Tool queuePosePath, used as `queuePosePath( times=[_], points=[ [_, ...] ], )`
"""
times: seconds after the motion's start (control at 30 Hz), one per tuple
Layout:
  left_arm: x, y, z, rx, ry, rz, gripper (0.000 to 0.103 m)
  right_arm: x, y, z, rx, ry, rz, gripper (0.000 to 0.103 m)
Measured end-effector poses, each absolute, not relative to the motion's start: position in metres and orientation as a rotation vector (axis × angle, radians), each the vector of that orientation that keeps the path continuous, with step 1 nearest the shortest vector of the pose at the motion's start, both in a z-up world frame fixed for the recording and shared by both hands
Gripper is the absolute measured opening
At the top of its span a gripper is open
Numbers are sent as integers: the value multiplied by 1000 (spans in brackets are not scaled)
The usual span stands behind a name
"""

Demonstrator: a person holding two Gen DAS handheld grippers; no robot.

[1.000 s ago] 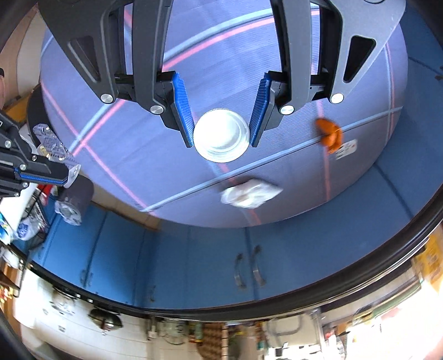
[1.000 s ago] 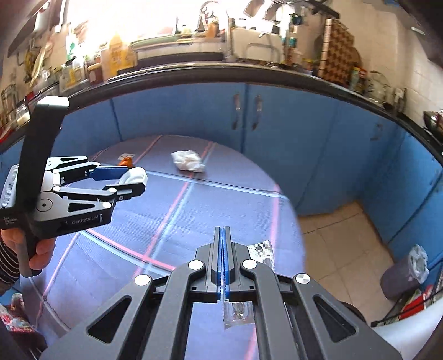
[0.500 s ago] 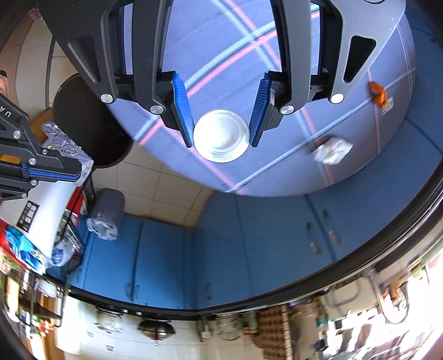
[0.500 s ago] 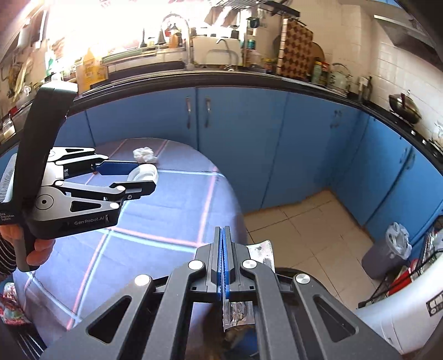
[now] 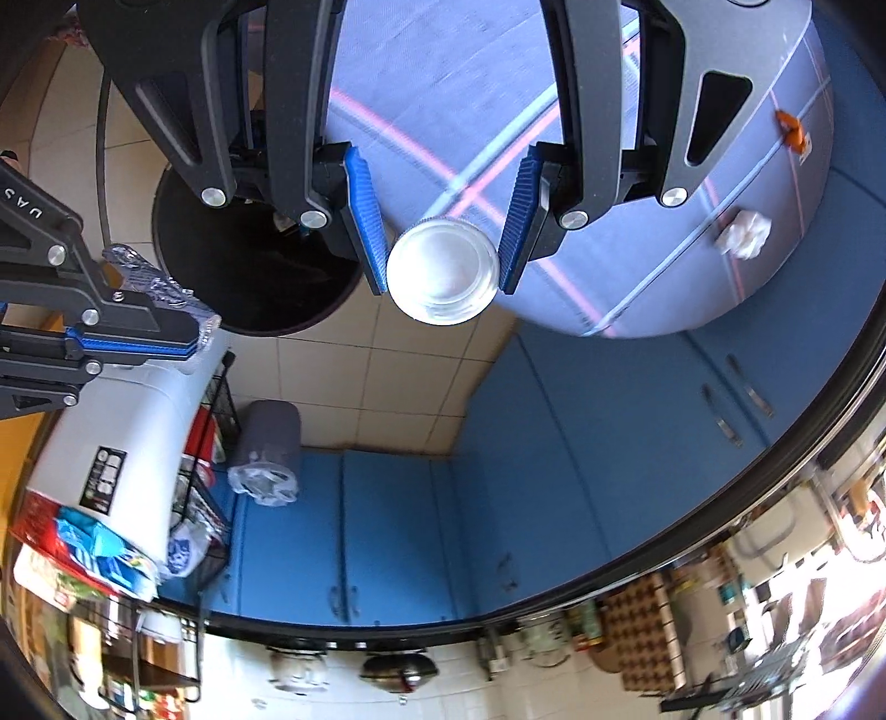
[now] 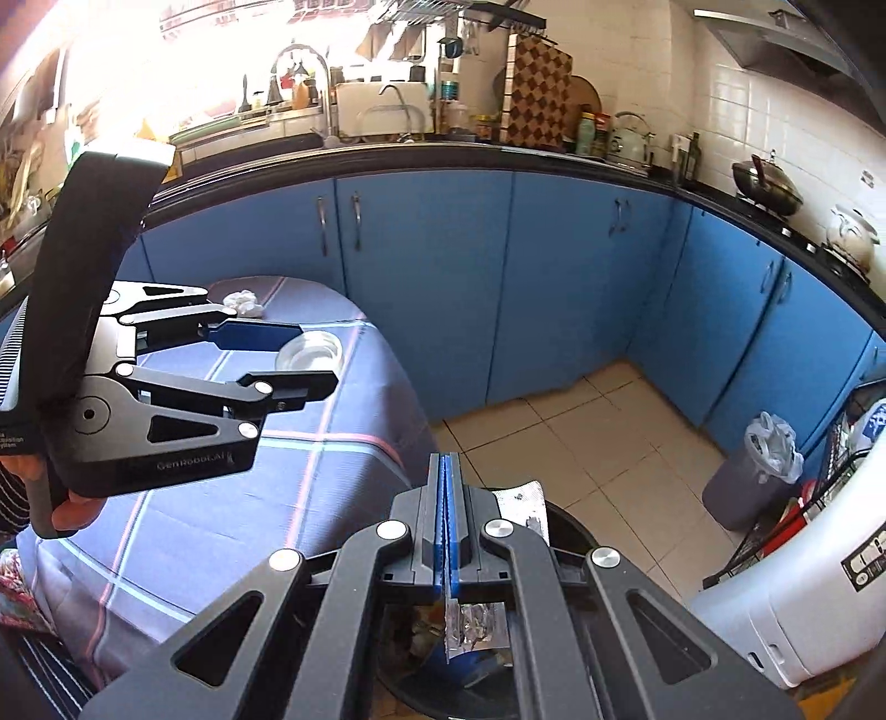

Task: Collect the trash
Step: 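Carry the cap and blister pack over the black bin with both tools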

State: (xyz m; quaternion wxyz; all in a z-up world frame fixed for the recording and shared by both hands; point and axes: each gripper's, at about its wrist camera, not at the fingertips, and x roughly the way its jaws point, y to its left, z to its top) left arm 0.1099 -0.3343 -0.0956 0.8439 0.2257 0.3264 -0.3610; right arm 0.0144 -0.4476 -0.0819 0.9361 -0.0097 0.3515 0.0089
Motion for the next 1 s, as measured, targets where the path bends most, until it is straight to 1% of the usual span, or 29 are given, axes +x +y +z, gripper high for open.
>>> queuePosePath(
  times=[0.47,1.0],
  points=[
    [90,-384,-106,567,673,-841,41,5,-481,-93,-7,718,-25,1],
    [88,-402,-114,603,682,-869,42,9,-497,-103,25,716,-33,1]
  ],
)
